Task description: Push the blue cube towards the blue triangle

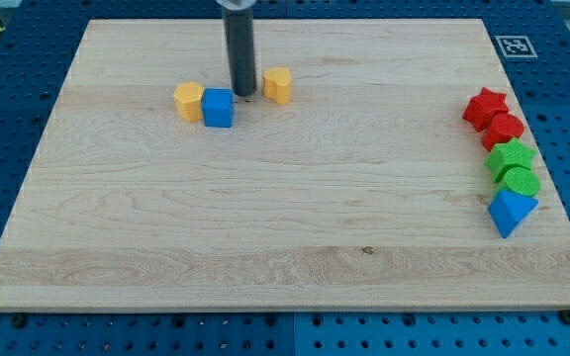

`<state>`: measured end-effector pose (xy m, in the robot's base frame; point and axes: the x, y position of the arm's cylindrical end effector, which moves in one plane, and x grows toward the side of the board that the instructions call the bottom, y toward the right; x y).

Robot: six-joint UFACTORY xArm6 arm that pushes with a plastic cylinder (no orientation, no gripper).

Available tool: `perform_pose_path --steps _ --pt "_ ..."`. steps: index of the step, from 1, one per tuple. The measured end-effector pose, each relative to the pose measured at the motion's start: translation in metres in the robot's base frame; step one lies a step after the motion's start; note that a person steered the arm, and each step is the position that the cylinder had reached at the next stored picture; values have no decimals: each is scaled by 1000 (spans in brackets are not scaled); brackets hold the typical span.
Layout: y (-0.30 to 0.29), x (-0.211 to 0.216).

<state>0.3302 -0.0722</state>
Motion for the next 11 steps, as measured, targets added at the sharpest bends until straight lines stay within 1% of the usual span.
perform_pose_path --steps 1,4,5,8,9,11 --pt "-28 7" --pt "-19 65" --pt "-21 94" --pt "-55 111" --pt "-55 134" --pt "-44 135"
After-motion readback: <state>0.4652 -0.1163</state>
